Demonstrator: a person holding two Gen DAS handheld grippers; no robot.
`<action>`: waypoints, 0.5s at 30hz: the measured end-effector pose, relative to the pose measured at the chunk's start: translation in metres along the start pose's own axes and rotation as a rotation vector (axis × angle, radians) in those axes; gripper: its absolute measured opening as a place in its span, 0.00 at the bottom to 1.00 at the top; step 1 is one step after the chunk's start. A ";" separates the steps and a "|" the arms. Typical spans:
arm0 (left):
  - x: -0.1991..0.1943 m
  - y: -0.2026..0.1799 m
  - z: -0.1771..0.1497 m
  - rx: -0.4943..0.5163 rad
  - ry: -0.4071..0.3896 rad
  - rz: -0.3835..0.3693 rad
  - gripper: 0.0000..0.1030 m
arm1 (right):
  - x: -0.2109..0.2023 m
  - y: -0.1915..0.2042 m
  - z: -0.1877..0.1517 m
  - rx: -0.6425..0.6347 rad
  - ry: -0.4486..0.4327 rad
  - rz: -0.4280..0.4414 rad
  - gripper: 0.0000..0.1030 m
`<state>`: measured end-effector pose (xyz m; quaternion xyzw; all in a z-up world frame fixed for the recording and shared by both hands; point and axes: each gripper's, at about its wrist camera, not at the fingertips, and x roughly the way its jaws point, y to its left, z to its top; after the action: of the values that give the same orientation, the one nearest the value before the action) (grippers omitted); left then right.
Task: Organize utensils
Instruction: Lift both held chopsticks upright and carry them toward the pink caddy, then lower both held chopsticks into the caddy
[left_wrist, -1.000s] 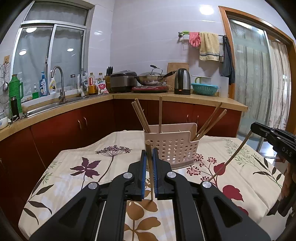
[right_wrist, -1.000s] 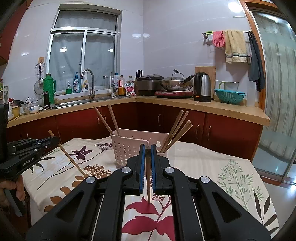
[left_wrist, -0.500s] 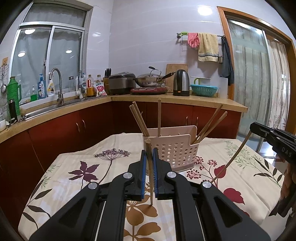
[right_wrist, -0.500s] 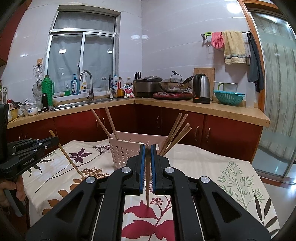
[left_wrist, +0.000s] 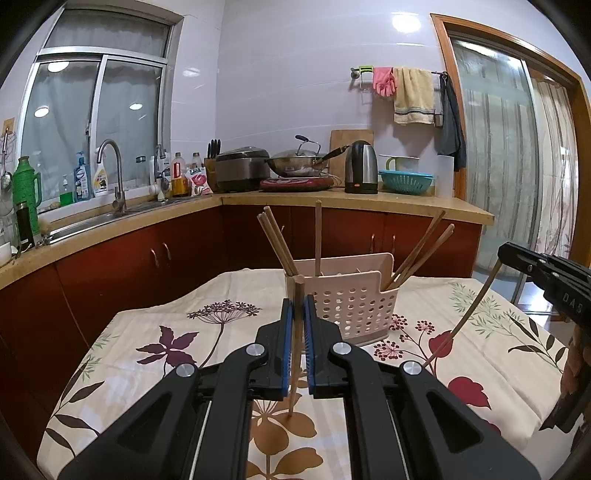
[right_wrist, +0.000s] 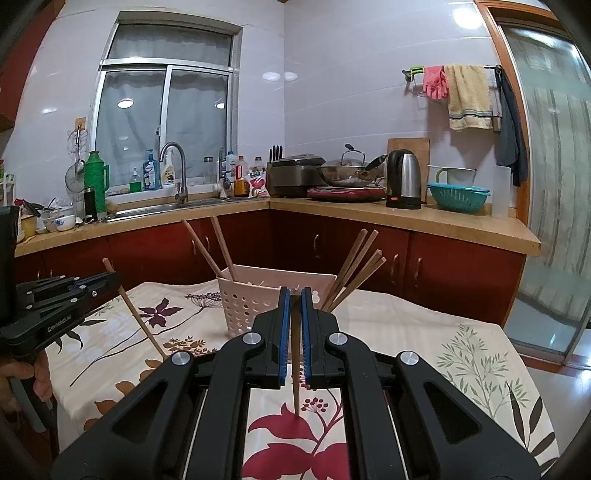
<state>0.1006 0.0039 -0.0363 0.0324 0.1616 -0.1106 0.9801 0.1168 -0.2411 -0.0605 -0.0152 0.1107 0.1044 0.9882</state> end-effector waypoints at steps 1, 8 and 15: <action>0.000 0.000 0.001 -0.002 -0.001 -0.003 0.07 | -0.001 -0.001 0.000 0.001 -0.002 0.000 0.06; -0.007 -0.001 0.013 -0.003 -0.040 -0.028 0.07 | -0.007 -0.002 0.008 0.001 -0.029 0.001 0.06; -0.013 -0.001 0.032 -0.005 -0.098 -0.060 0.07 | -0.013 -0.006 0.026 0.013 -0.074 0.008 0.06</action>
<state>0.0985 0.0020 -0.0016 0.0198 0.1145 -0.1411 0.9832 0.1114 -0.2483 -0.0324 -0.0043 0.0746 0.1082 0.9913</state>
